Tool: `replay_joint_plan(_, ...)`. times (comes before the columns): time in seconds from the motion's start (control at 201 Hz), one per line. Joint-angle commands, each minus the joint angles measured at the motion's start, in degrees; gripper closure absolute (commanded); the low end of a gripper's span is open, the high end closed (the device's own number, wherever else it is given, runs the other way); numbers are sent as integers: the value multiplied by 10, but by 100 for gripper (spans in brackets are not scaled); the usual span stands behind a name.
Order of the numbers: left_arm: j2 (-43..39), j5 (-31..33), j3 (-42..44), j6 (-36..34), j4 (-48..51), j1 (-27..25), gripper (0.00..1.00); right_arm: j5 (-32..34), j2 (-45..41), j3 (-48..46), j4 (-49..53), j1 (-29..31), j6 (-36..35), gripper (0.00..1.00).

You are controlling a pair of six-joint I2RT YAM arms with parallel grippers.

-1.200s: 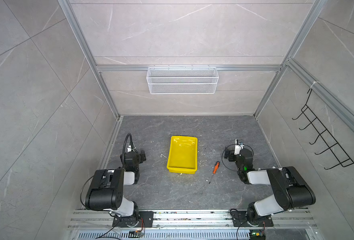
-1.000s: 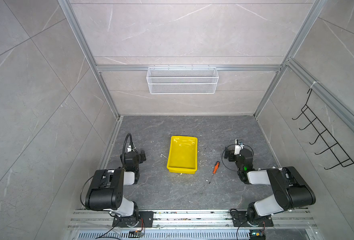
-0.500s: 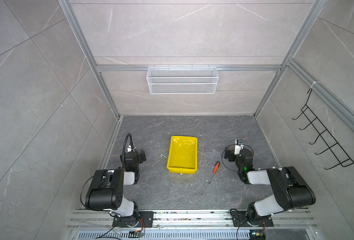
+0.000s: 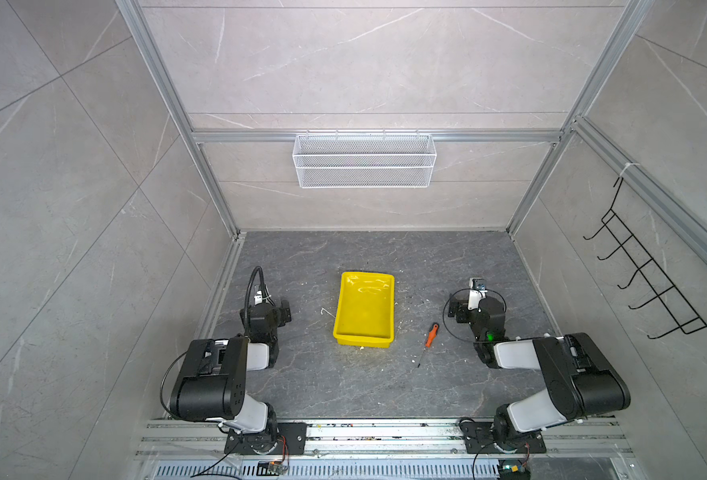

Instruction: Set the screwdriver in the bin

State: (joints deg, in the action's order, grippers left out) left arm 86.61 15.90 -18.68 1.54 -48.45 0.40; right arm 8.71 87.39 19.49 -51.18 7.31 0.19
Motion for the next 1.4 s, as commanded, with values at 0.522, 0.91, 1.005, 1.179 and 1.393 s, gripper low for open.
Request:
replay_joint_plan(0.522,-6,-8,-10,7,-19,1,0,-3,-4,9,1,-1,-5,1)
replay_joint_plan(0.91,-6,-9,-11,7,-19,1,0,-4,-5,7,-1,-1,-5,1)
replay_joint_plan(1.005,-6,-9,-11,7,-19,1,0,-24,-26,-16,-29,1,-18,1)
replay_joint_plan(1.179,-6,-9,-11,7,-19,1,0,35,-195,32,225,11,31,1)
replay_joint_plan(1.393,-6,-12,-11,8,-19,2,0,-64,-290,194,512,11,59,1)
